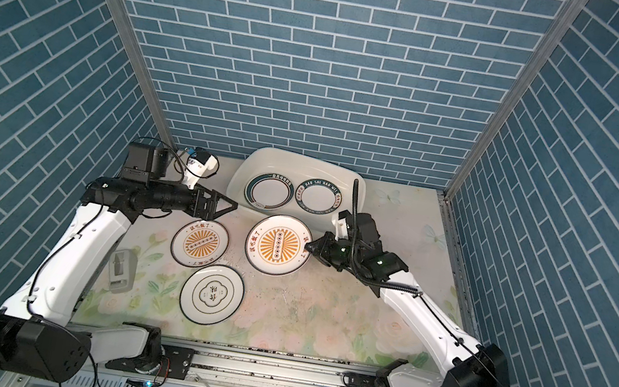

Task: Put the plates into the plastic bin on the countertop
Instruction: 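Lift the sunburst plate and carry it over the white bin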

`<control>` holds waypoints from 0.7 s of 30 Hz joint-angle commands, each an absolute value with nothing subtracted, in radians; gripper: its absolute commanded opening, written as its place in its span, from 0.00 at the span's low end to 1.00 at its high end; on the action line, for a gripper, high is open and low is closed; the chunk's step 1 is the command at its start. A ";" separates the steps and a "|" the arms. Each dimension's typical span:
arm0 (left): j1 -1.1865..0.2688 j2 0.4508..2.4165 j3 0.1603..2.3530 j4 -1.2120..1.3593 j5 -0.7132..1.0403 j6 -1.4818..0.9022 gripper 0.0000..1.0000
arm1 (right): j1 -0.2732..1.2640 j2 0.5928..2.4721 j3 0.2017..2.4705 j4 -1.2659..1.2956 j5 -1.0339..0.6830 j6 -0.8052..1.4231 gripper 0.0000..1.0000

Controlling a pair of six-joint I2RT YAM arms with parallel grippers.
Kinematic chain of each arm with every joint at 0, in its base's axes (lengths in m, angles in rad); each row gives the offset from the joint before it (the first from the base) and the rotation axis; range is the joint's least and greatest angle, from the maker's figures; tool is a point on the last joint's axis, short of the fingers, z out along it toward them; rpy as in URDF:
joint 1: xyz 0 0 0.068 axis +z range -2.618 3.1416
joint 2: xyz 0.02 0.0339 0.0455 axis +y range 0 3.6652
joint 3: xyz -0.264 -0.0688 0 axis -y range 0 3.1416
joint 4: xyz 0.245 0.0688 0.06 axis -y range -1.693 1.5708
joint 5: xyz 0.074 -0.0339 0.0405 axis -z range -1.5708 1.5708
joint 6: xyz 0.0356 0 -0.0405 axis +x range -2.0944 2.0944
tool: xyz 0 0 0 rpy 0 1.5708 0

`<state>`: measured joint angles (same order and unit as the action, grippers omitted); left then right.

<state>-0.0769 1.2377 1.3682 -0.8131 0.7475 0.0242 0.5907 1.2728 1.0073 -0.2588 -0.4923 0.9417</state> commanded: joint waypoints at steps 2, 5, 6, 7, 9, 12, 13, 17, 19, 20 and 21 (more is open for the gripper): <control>-0.075 1.221 1.403 -0.836 0.745 0.051 0.99 | 0.529 1.362 1.130 -0.305 -0.545 0.868 0.00; -0.074 1.222 1.406 -0.835 0.747 0.052 1.00 | 0.478 1.442 1.200 -0.287 -0.545 0.861 0.00; -0.075 1.224 1.406 -0.834 0.750 0.052 1.00 | 0.461 1.469 1.222 -0.269 -0.542 0.862 0.00; -0.075 1.225 1.405 -0.834 0.751 0.054 0.99 | 0.446 1.495 1.244 -0.254 -0.537 0.865 0.00; -0.075 1.227 1.405 -0.832 0.752 0.054 1.00 | 0.420 1.541 1.284 -0.232 -0.514 0.865 0.00; -0.075 1.231 1.415 -0.834 0.750 0.059 1.00 | 0.391 1.628 1.352 -0.225 -0.481 0.863 0.00; -0.075 1.233 1.418 -0.836 0.749 0.059 1.00 | 0.385 1.658 1.375 -0.222 -0.470 0.862 0.00; -0.075 1.245 1.427 -0.837 0.751 0.059 1.00 | 0.365 1.760 1.455 -0.201 -0.443 0.872 0.00; -0.075 1.253 1.429 -0.835 0.754 0.057 1.00 | 0.358 1.810 1.504 -0.205 -0.422 0.874 0.00; -0.075 1.257 1.427 -0.834 0.756 0.055 0.99 | 0.357 1.830 1.523 -0.213 -0.409 0.873 0.00; -0.075 1.259 1.427 -0.834 0.760 0.054 1.00 | 0.356 1.852 1.547 -0.226 -0.392 0.871 0.00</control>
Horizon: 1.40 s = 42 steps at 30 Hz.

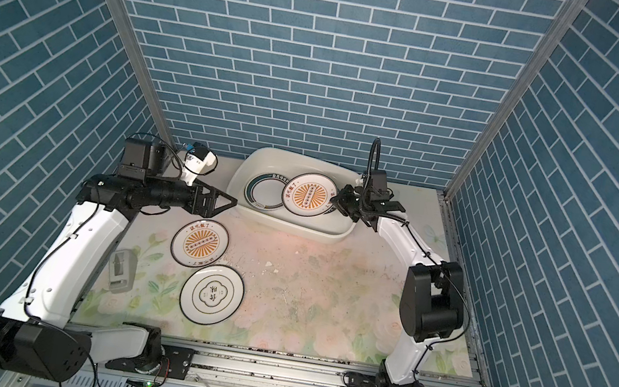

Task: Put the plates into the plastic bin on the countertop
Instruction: 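Lift the sunburst plate and carry it over the white bin, then lower the sunburst plate into the bin onto the teal-rimmed plate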

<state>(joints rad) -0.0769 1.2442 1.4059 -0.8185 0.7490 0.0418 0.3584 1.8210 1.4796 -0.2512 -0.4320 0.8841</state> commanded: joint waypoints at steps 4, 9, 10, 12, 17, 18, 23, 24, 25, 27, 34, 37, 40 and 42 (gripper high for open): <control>-0.075 1.277 1.430 -0.833 0.772 0.050 1.00 | 0.347 1.928 1.615 -0.256 -0.333 0.868 0.00; -0.075 1.293 1.444 -0.839 0.784 0.046 1.00 | 0.342 1.992 1.664 -0.264 -0.285 0.880 0.00; -0.075 1.295 1.444 -0.839 0.787 0.045 1.00 | 0.342 2.009 1.676 -0.265 -0.281 0.883 0.00; -0.075 1.297 1.446 -0.839 0.790 0.042 1.00 | 0.339 2.037 1.697 -0.264 -0.275 0.900 0.00; -0.075 1.296 1.444 -0.839 0.792 0.042 0.99 | 0.340 2.110 1.780 -0.287 -0.246 0.913 0.00; -0.075 1.296 1.444 -0.839 0.792 0.043 0.99 | 0.341 2.123 1.795 -0.294 -0.237 0.916 0.00; -0.075 1.294 1.443 -0.844 0.791 0.049 0.99 | 0.341 2.173 1.848 -0.311 -0.216 0.925 0.00; -0.075 1.295 1.443 -0.845 0.791 0.049 1.00 | 0.339 2.181 1.855 -0.312 -0.212 0.927 0.00; -0.075 1.296 1.445 -0.846 0.792 0.049 1.00 | 0.339 2.186 1.862 -0.312 -0.210 0.931 0.00; -0.075 1.300 1.444 -0.847 0.793 0.049 1.00 | 0.339 2.216 1.876 -0.313 -0.209 0.936 0.00; -0.075 1.306 1.443 -0.848 0.790 0.052 1.00 | 0.337 2.255 1.906 -0.319 -0.207 0.940 0.00; -0.075 1.311 1.444 -0.848 0.790 0.054 1.00 | 0.337 2.261 1.899 -0.315 -0.198 0.944 0.00; -0.075 1.317 1.445 -0.848 0.789 0.054 1.00 | 0.334 2.271 1.895 -0.307 -0.202 0.952 0.00; -0.075 1.319 1.448 -0.848 0.789 0.054 0.99 | 0.334 2.274 1.894 -0.306 -0.203 0.956 0.00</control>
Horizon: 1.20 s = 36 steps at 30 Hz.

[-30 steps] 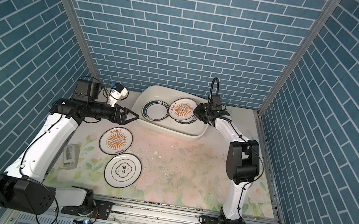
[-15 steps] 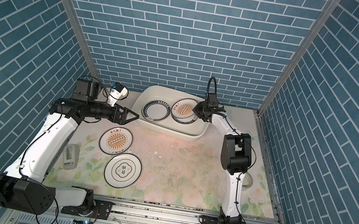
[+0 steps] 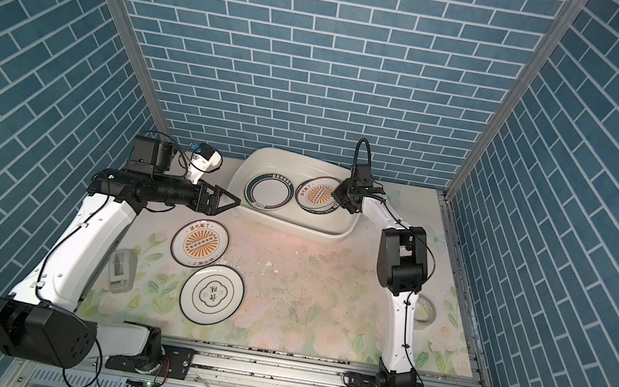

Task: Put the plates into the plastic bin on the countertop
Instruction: 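Lower the sunburst plate into the bin onto the teal-rimmed plate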

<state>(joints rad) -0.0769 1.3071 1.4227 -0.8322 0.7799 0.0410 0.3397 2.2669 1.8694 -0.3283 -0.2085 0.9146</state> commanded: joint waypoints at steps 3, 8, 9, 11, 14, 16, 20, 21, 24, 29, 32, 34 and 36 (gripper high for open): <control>-0.075 1.323 1.451 -0.848 0.791 0.054 1.00 | 0.333 2.279 1.891 -0.302 -0.203 0.959 0.00; -0.075 1.326 1.454 -0.849 0.790 0.055 1.00 | 0.330 2.290 1.890 -0.301 -0.207 0.966 0.00; -0.075 1.325 1.454 -0.850 0.791 0.057 0.99 | 0.329 2.291 1.888 -0.297 -0.209 0.968 0.00; -0.075 1.326 1.455 -0.850 0.793 0.055 1.00 | 0.327 2.291 1.883 -0.296 -0.210 0.967 0.00; -0.075 1.324 1.454 -0.850 0.793 0.056 1.00 | 0.325 2.292 1.875 -0.294 -0.210 0.973 0.00; -0.075 1.323 1.456 -0.850 0.793 0.055 0.99 | 0.324 2.291 1.872 -0.295 -0.212 0.976 0.00; -0.075 1.320 1.456 -0.851 0.793 0.057 1.00 | 0.324 2.293 1.871 -0.295 -0.212 0.976 0.00; -0.075 1.318 1.455 -0.851 0.793 0.057 1.00 | 0.322 2.293 1.872 -0.297 -0.212 0.975 0.00; -0.075 1.318 1.455 -0.851 0.793 0.057 1.00 | 0.322 2.294 1.873 -0.301 -0.213 0.977 0.00; -0.075 1.319 1.455 -0.850 0.797 0.055 1.00 | 0.321 2.301 1.879 -0.307 -0.221 0.979 0.03; -0.075 1.320 1.457 -0.850 0.799 0.054 1.00 | 0.319 2.300 1.882 -0.312 -0.223 0.978 0.06; -0.075 1.319 1.457 -0.848 0.801 0.054 1.00 | 0.319 2.300 1.882 -0.315 -0.224 0.980 0.06; -0.075 1.319 1.456 -0.848 0.801 0.054 1.00 | 0.319 2.298 1.882 -0.316 -0.224 0.979 0.07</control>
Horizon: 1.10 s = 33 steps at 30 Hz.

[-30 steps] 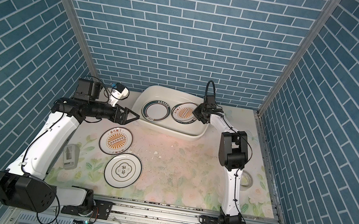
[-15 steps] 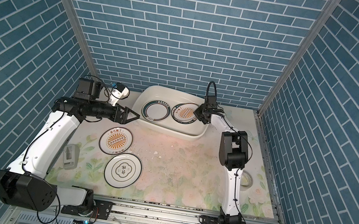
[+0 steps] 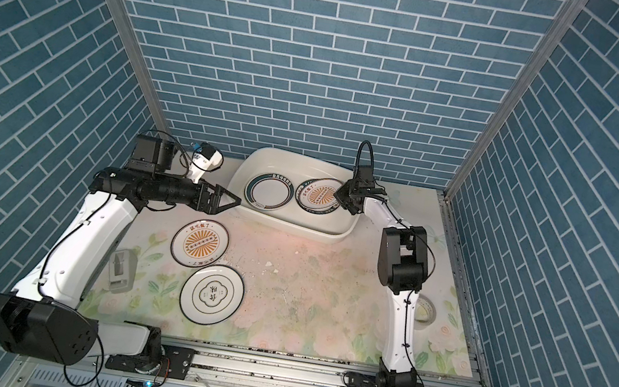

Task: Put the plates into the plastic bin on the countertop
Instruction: 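Lower the sunburst plate into the bin onto the teal-rimmed plate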

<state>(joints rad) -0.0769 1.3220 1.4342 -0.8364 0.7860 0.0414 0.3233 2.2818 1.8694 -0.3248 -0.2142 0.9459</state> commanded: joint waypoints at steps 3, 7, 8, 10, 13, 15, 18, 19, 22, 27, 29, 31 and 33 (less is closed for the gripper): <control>-0.075 1.319 1.455 -0.847 0.802 0.052 0.99 | 0.317 2.296 1.882 -0.324 -0.222 0.979 0.11; -0.075 1.316 1.454 -0.845 0.804 0.052 1.00 | 0.318 2.293 1.874 -0.327 -0.222 0.978 0.13; -0.075 1.317 1.453 -0.845 0.804 0.051 1.00 | 0.317 2.293 1.873 -0.329 -0.222 0.979 0.14; -0.075 1.314 1.453 -0.844 0.805 0.051 0.99 | 0.316 2.292 1.869 -0.329 -0.223 0.980 0.15; -0.075 1.313 1.452 -0.843 0.807 0.052 0.99 | 0.317 2.290 1.861 -0.330 -0.221 0.980 0.18; -0.075 1.312 1.451 -0.844 0.809 0.051 1.00 | 0.316 2.291 1.860 -0.336 -0.218 0.980 0.21; -0.076 1.313 1.450 -0.842 0.811 0.051 0.99 | 0.314 2.289 1.856 -0.339 -0.215 0.981 0.23; -0.075 1.312 1.448 -0.842 0.811 0.051 0.99 | 0.314 2.288 1.856 -0.343 -0.214 0.980 0.23; -0.075 1.313 1.449 -0.841 0.814 0.051 1.00 | 0.314 2.290 1.853 -0.345 -0.213 0.981 0.24; -0.076 1.313 1.448 -0.840 0.818 0.049 1.00 | 0.314 2.289 1.846 -0.351 -0.206 0.979 0.24; -0.075 1.314 1.448 -0.839 0.818 0.048 1.00 | 0.313 2.285 1.839 -0.351 -0.203 0.977 0.25; -0.075 1.313 1.449 -0.838 0.819 0.048 0.99 | 0.313 2.284 1.833 -0.354 -0.199 0.977 0.25; -0.075 1.314 1.448 -0.838 0.819 0.049 0.99 | 0.312 2.281 1.828 -0.351 -0.199 0.977 0.25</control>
<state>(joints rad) -0.0769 1.3220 1.4338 -0.8360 0.8059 0.0410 0.3187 2.2818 1.8477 -0.3290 -0.2131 0.9634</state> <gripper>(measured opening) 0.995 0.248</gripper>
